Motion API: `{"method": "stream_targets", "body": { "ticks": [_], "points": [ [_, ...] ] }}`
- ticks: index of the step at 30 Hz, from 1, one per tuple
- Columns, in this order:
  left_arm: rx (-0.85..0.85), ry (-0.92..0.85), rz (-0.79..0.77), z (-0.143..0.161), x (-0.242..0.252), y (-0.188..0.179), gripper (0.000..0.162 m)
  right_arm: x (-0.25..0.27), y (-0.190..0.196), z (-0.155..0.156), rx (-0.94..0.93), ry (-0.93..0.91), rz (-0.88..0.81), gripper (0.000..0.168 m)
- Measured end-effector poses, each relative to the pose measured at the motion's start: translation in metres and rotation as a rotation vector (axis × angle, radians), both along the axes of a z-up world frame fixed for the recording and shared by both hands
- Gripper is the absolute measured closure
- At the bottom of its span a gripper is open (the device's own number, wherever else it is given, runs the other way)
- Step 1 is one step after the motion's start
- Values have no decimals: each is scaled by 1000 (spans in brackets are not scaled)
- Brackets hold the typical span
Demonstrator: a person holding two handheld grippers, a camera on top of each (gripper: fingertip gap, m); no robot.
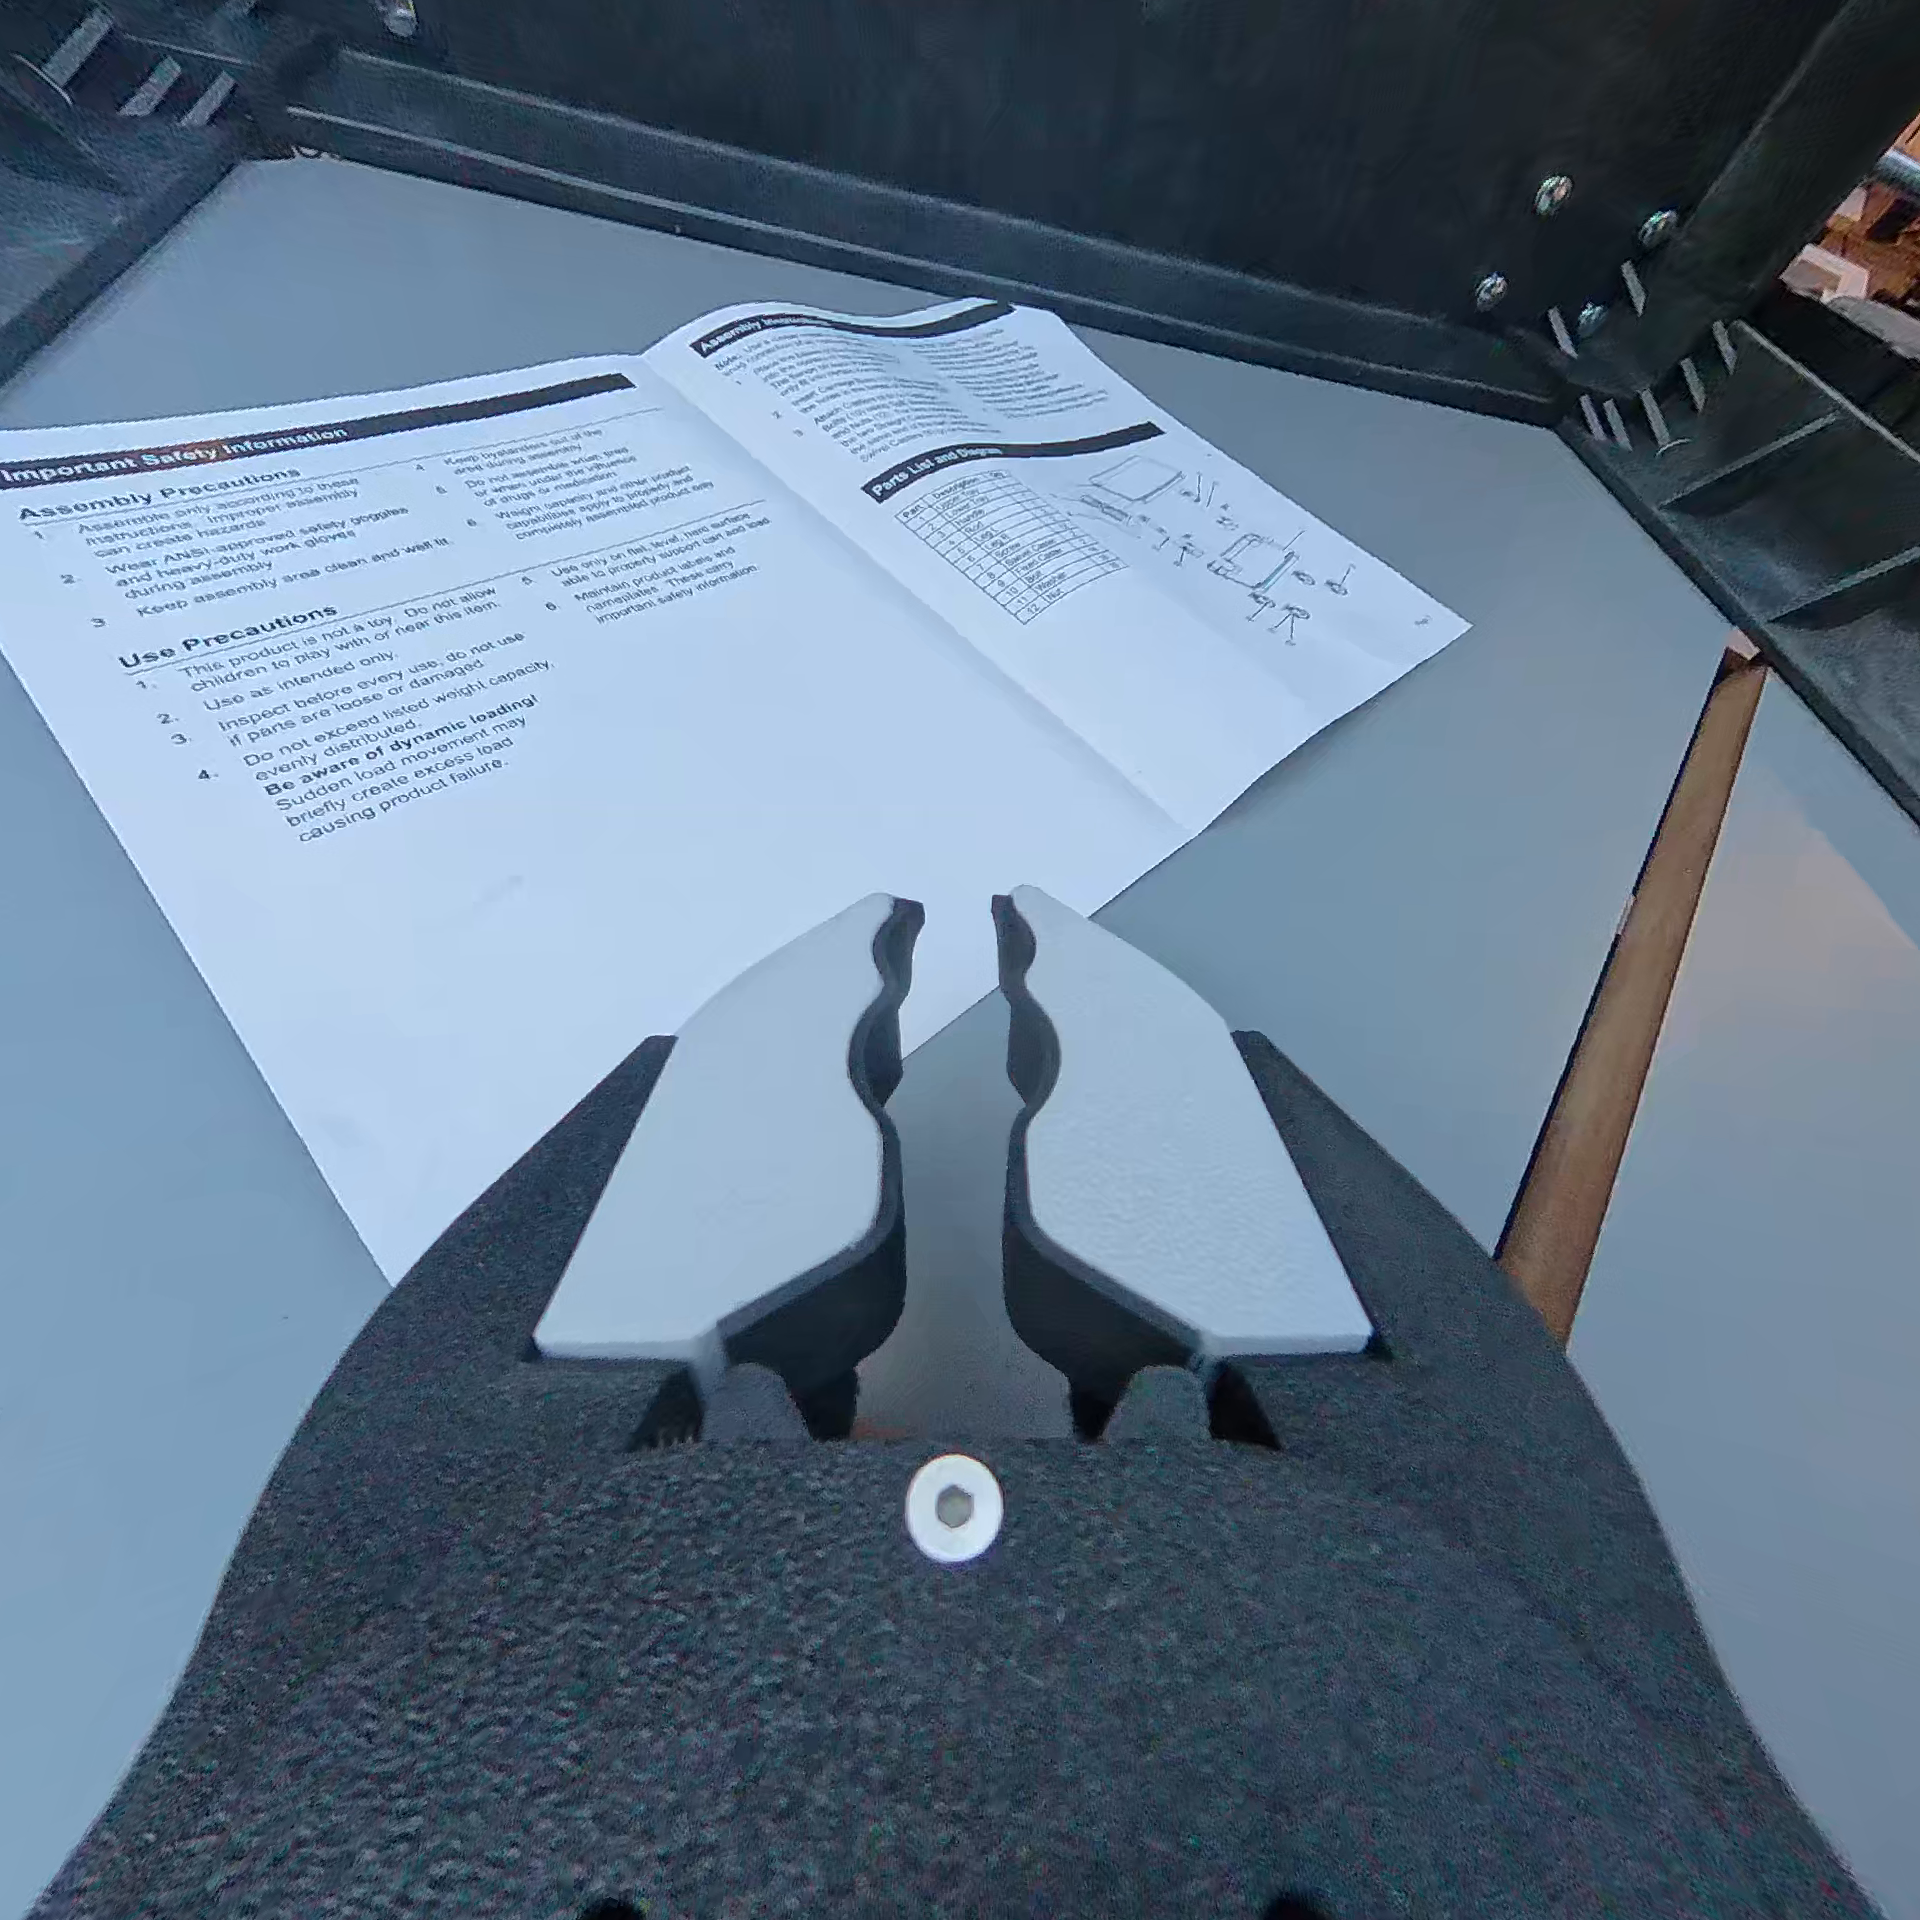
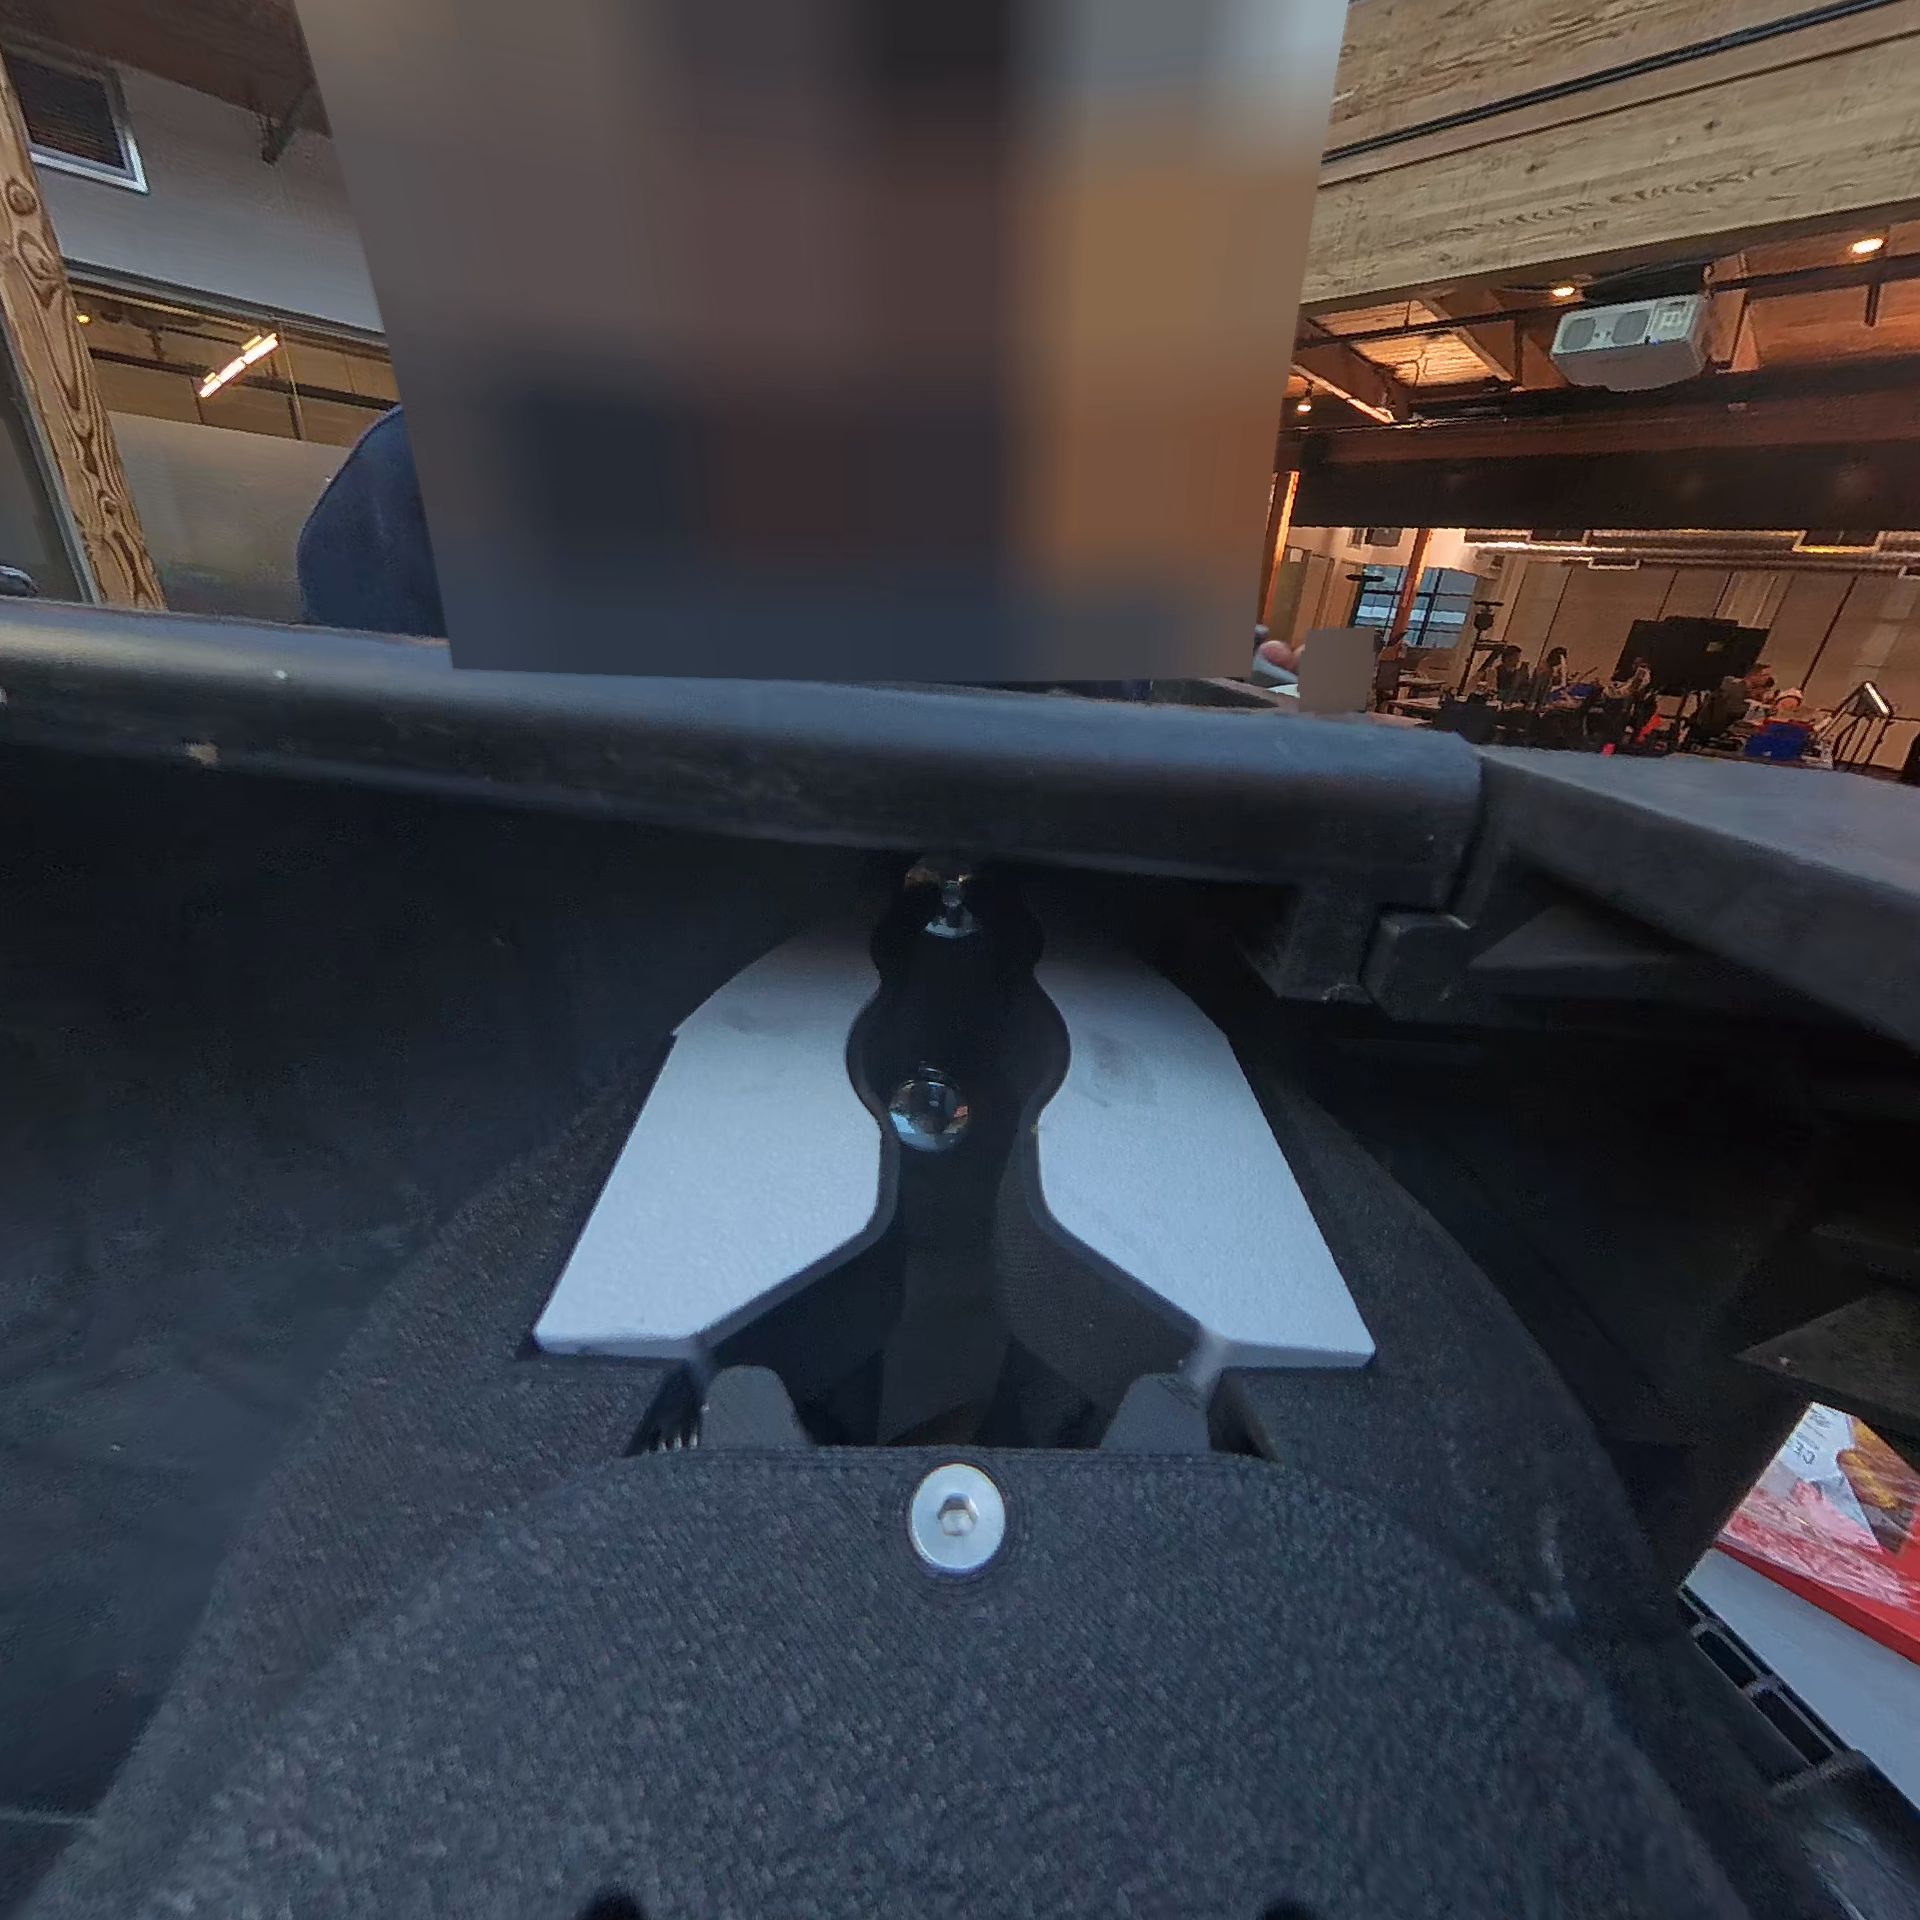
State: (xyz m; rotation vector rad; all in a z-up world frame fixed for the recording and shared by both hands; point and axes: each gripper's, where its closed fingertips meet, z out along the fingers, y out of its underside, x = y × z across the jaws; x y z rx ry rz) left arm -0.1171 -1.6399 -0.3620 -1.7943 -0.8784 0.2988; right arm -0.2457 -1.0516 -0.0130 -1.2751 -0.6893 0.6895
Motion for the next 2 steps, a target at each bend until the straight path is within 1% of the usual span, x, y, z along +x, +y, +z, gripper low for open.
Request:
{"method": "stream_targets", "body": {
  "ticks": [2],
  "points": [
    [-1, -20, 0, -2, -1, 0, 150, 1, 1, 0, -5, 0, 1, 150]
  ]
}}
